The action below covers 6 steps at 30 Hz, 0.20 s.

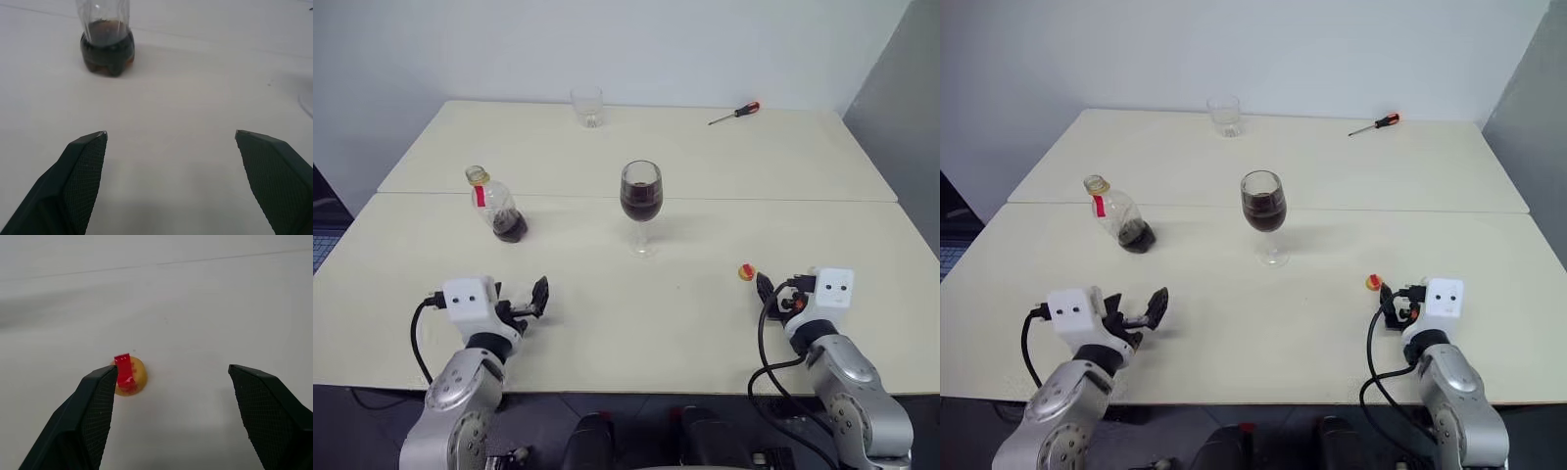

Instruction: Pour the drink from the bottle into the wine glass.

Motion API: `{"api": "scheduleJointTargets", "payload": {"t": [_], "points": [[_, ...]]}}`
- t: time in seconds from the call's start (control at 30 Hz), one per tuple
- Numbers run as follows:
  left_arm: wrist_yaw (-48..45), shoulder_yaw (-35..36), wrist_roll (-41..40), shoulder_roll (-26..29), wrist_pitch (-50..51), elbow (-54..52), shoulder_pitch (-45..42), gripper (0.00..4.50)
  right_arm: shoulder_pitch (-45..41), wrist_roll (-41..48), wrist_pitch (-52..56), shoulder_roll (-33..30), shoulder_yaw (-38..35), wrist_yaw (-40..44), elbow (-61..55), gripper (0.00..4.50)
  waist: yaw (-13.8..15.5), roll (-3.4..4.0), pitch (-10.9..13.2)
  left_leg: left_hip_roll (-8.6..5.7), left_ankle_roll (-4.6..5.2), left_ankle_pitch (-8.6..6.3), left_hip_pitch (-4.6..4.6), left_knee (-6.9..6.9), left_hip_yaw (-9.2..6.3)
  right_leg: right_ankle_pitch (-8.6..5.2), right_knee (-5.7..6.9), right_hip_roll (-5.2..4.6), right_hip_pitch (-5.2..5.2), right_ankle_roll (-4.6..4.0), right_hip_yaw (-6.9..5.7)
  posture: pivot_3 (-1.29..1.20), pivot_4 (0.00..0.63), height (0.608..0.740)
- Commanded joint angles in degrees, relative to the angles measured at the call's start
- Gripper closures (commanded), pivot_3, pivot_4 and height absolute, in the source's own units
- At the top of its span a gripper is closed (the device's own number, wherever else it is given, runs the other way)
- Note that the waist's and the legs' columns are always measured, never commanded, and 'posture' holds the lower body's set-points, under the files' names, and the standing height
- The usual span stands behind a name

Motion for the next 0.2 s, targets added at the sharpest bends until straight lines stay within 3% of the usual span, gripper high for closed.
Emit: {"api": "scheduleJointTargets", "payload": {"t": [0.03,0.2], "points": [[-0.99,-1.46,0.90,0.42,-2.15,-0.02,-0.23,0.04,-1.01,-0.73,-1.54,0.18,-0.19,-0.40,-0.71,0.64,0.00,0.00,0.00,0.01,0.00,0.00,-0.01,-0.01,0.00,0.00,-0.01,-0.01,0.00,0.00,0.00,0.00,0.150,0.740],[-2.11,-2.39,0.83,0.48,-2.78,1.38,-0.45,0.04,-1.39,-1.16,-1.88,0.63,-0.12,-0.56,-0.28,0.64,-0.01,0.00,0.00,0.01,0.00,0.00,0.00,0.00,-0.01,0.00,-0.01,-0.02,0.00,0.01,-0.01,0.00,0.150,0.740]]}}
